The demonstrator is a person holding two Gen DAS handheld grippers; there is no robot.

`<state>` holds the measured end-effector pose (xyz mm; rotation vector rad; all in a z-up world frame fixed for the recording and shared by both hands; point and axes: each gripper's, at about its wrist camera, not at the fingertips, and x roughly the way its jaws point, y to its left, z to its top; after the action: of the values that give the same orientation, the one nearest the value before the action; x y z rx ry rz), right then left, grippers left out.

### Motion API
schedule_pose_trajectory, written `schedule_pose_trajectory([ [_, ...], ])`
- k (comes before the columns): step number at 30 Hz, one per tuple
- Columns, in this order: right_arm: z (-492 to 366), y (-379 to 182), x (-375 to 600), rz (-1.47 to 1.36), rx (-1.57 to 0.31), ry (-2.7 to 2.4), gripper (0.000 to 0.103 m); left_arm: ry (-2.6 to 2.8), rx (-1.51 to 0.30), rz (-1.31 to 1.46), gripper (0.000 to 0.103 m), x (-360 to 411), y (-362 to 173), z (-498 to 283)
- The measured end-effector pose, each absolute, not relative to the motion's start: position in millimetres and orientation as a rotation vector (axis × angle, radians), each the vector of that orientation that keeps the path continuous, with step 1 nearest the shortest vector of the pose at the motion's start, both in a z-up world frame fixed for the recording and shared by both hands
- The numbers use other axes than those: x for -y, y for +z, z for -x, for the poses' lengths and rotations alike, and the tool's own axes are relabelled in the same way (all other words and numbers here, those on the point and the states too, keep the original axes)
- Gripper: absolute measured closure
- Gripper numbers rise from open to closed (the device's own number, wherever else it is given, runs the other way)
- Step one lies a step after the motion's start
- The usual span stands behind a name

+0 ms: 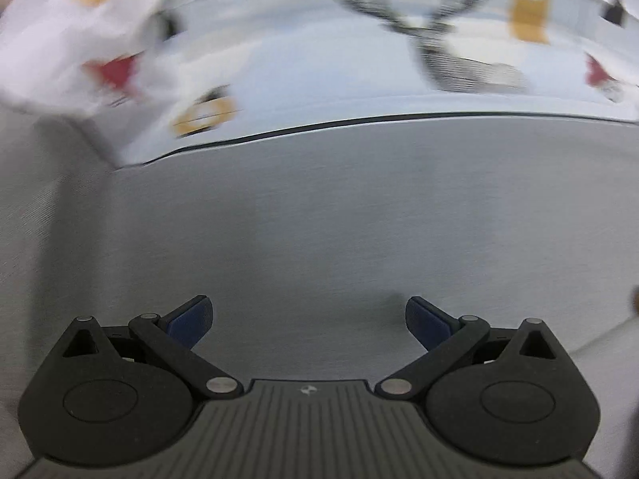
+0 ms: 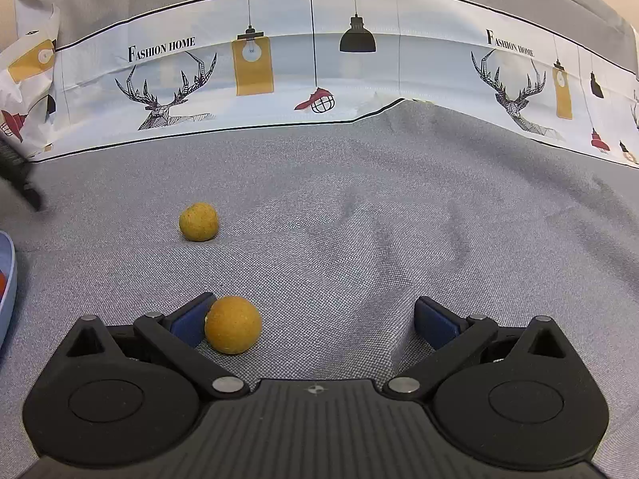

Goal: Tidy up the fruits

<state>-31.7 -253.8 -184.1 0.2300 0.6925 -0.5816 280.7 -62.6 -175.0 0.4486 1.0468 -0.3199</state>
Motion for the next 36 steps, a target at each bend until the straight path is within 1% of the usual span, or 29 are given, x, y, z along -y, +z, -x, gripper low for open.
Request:
schedule_pose_trajectory([
  [2,31.2,-184.3,253.3,-0.226,-0.693,-0.583,0.0,-0.286,-1.047,-0.414,0.0,31.7,-182.8,-294.0],
  [5,30.7,-184.8,252.7,-0.221,-0.692,-0.585,0.0,-0.331,-1.061,-0.243,0.0,-3.6,-189.1,-311.1],
  [6,30.6,-184.8,252.3,-0.219,-0.692,-0.586,0.0,-0.34,-1.049,-0.231,0.0,-7.2,-188.9,-312.6],
  [10,31.0,-185.1,252.2,-0.218,-0.692,-0.587,0.0,-0.411,-0.986,-0.284,0.0,-12.0,-191.2,-312.4],
  [15,30.9,-184.5,251.2,-0.213,-0.693,-0.59,0.0,-0.441,-0.859,-0.265,0.0,-18.4,-199.6,-295.8],
  [24,32.9,-183.5,252.3,-0.224,-0.695,-0.58,0.0,-0.48,-0.689,-0.227,0.0,-28.7,-211.3,-276.8],
  [27,32.6,-183.2,252.8,-0.225,-0.696,-0.579,0.0,-0.485,-0.662,-0.211,0.0,-31.9,-213.4,-273.3],
  [36,32.6,-183.4,252.8,-0.225,-0.696,-0.579,0.0,-0.485,-0.66,-0.214,0.0,-31.1,-212.4,-273.7],
])
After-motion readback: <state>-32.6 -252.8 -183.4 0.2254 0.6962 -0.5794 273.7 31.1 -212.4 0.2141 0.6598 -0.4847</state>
